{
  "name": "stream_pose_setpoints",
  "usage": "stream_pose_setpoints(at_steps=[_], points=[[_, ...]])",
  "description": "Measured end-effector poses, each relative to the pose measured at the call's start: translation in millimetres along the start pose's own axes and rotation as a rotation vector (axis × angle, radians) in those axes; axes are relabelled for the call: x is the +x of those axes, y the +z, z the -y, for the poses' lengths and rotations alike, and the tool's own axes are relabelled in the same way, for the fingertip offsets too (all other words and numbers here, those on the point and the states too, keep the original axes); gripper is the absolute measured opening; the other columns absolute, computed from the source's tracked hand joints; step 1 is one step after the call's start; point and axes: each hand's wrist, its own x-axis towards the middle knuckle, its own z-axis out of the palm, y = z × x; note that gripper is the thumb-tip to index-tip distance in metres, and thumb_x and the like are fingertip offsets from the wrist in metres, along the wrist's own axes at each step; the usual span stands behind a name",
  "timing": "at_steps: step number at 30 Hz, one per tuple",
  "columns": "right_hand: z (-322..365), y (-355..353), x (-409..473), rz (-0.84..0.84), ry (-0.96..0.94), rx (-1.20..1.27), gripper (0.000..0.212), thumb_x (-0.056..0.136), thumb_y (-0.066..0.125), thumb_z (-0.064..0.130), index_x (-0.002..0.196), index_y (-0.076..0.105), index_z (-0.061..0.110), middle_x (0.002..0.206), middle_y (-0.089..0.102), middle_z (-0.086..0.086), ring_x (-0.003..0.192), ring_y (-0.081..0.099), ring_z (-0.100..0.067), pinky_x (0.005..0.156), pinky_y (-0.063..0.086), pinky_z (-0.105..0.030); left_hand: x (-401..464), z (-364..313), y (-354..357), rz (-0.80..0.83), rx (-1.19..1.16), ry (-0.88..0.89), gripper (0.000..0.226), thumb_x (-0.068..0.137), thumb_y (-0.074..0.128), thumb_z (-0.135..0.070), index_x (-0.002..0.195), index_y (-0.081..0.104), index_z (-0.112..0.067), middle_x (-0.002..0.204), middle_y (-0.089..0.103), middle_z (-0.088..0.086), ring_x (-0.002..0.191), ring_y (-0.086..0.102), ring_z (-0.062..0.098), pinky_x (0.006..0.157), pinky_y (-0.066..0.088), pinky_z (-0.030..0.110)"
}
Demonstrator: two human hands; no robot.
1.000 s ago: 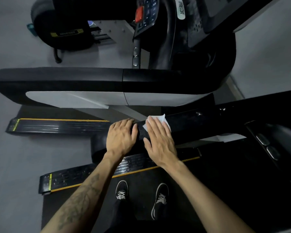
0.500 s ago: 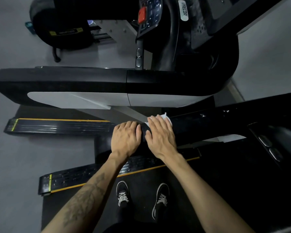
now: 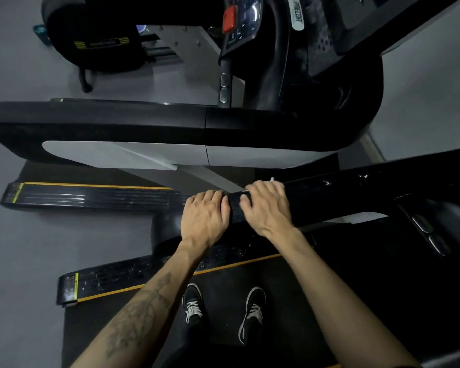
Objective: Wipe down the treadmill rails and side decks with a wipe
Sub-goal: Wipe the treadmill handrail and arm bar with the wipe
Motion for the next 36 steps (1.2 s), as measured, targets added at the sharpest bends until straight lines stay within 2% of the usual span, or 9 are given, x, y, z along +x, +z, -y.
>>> stream_pose_setpoints(at_steps=[6,9,16,18,24,28,31,33,36], points=[[-6,-2,-26,-0.005,-0.261,0.115,0.054,0.096,0.039,0.028,0.143,0.055,0.007,0.142,0.057,-0.006,0.136,0.048,-0.024,0.123,0.027,-0.042,-1,0,-2,-0.004,-0.001,0.009,0.038,0.105,0.032,-0.036,0.104,0.067,-0.022,0.101,0.071,-0.001,0.095,0.067,0.022,0.087,0.047,0.040],[-34,-7,-40,-0.055,-0.180,0.099,0.058,0.096,0.037,0.025,0.151,0.047,0.007,0.154,0.049,-0.009,0.147,0.039,-0.024,0.128,0.018,-0.041,-1,1,-1,-0.004,-0.011,0.011,0.039,0.105,0.032,-0.037,0.107,0.067,-0.021,0.104,0.072,-0.001,0.097,0.066,0.022,0.087,0.048,0.040],[-17,-5,-5,0.011,0.091,-0.069,0.070,0.095,0.020,0.045,0.137,0.060,0.004,0.129,0.065,-0.014,0.128,0.054,-0.030,0.124,0.023,-0.049,2,-4,0,-0.018,0.018,-0.018,0.038,0.103,0.035,-0.037,0.101,0.069,-0.021,0.106,0.073,0.000,0.103,0.066,0.024,0.089,0.048,0.041],[-8,-2,-8,0.016,0.013,-0.065,0.069,0.096,0.023,0.044,0.138,0.059,0.003,0.129,0.065,-0.013,0.128,0.053,-0.030,0.124,0.024,-0.048,3,-4,-1,-0.007,0.010,-0.025,0.040,0.102,0.033,-0.037,0.098,0.069,-0.020,0.103,0.073,0.001,0.102,0.067,0.024,0.090,0.048,0.041],[-39,-5,-47,-0.019,-0.202,0.047,0.064,0.098,0.033,0.029,0.157,0.038,0.006,0.163,0.037,-0.008,0.154,0.028,-0.022,0.128,0.017,-0.043,10,-23,4,0.006,-0.059,0.011,0.050,0.102,0.028,-0.034,0.111,0.072,-0.013,0.114,0.074,0.006,0.109,0.068,0.025,0.097,0.049,0.042],[-57,-10,-32,-0.102,-0.002,-0.011,0.062,0.097,0.030,0.032,0.145,0.054,0.001,0.146,0.057,-0.016,0.141,0.048,-0.030,0.123,0.030,-0.048,17,-32,5,0.020,-0.033,0.017,0.050,0.102,0.026,-0.033,0.104,0.072,-0.014,0.107,0.074,0.005,0.102,0.068,0.025,0.096,0.048,0.041],[-50,-14,-1,-0.024,0.129,-0.054,0.072,0.096,0.016,0.042,0.126,0.068,0.001,0.121,0.069,-0.017,0.121,0.059,-0.033,0.118,0.032,-0.048,19,-45,5,0.024,-0.039,-0.017,0.051,0.102,0.024,-0.033,0.102,0.071,-0.016,0.104,0.075,0.004,0.101,0.069,0.025,0.097,0.046,0.041],[-39,-13,10,0.039,0.119,-0.051,0.079,0.093,0.010,0.044,0.116,0.073,0.003,0.114,0.071,-0.017,0.113,0.061,-0.035,0.114,0.032,-0.047,18,-49,5,0.025,-0.030,-0.034,0.048,0.102,0.025,-0.033,0.103,0.071,-0.019,0.104,0.075,0.002,0.102,0.068,0.023,0.097,0.046,0.041],[-37,-8,0,0.011,-0.033,-0.007,0.065,0.096,0.021,0.040,0.121,0.070,0.006,0.118,0.070,-0.012,0.115,0.061,-0.031,0.112,0.035,-0.045,18,-49,6,0.031,-0.005,-0.025,0.042,0.103,0.027,-0.033,0.103,0.068,-0.022,0.103,0.074,-0.001,0.100,0.068,0.021,0.093,0.046,0.039]])
